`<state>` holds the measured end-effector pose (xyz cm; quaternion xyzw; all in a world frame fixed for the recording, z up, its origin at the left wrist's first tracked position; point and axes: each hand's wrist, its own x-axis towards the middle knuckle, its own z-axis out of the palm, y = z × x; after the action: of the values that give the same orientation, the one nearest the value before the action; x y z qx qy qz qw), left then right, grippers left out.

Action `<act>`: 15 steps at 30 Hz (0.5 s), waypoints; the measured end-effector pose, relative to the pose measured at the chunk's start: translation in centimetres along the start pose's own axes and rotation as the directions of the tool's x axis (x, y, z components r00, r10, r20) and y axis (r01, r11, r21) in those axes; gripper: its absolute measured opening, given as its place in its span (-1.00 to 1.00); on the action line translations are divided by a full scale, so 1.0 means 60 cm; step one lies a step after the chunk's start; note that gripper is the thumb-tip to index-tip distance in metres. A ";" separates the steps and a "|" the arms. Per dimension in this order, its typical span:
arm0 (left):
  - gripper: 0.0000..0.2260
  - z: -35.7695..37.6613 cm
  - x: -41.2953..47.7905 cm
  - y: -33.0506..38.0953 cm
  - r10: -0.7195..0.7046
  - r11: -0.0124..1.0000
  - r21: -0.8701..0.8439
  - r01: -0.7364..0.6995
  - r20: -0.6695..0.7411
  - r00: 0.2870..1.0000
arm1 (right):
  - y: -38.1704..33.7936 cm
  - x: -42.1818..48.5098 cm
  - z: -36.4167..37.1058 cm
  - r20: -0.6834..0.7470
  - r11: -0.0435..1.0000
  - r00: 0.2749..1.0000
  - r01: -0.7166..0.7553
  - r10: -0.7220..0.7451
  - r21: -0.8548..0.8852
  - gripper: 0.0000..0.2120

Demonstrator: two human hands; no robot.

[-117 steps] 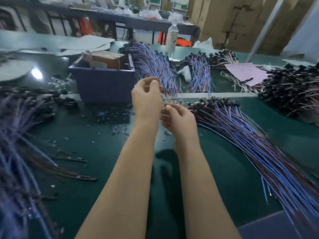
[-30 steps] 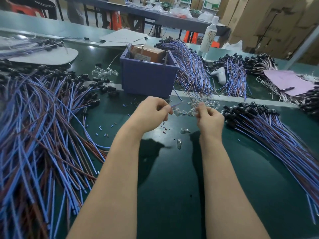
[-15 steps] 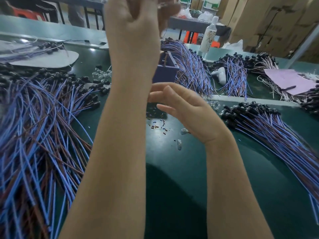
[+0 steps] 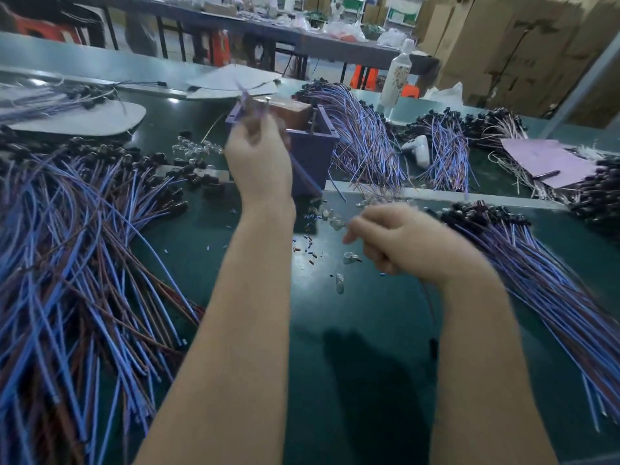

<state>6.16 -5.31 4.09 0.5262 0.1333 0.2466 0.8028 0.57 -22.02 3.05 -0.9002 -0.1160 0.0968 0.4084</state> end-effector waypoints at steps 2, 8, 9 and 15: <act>-0.91 -0.005 -0.025 -0.047 -0.098 0.992 0.078 0.096 0.025 0.995 | 0.029 0.015 0.020 0.031 0.968 0.988 -0.142 0.151 -0.206 -0.73; -0.83 -0.012 -0.046 -0.128 -0.290 0.923 0.324 0.207 0.231 0.929 | 0.057 0.048 0.051 -0.142 0.950 0.972 -0.215 0.186 -0.226 -0.80; -0.80 -0.014 -0.048 -0.132 -0.256 0.929 0.329 0.167 0.247 0.935 | 0.049 0.053 0.058 -0.182 0.967 0.974 -0.172 0.138 -0.189 -0.85; -0.90 -0.036 -0.030 -0.129 -0.030 0.952 0.306 -0.018 0.150 0.988 | 0.016 0.089 0.114 -0.327 1.000 0.945 -0.018 0.023 0.017 -0.82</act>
<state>5.61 -7.11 -3.91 0.6611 0.1095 0.1795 0.7202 3.98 -16.25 -2.53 -0.9021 -0.0367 -0.0487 0.4272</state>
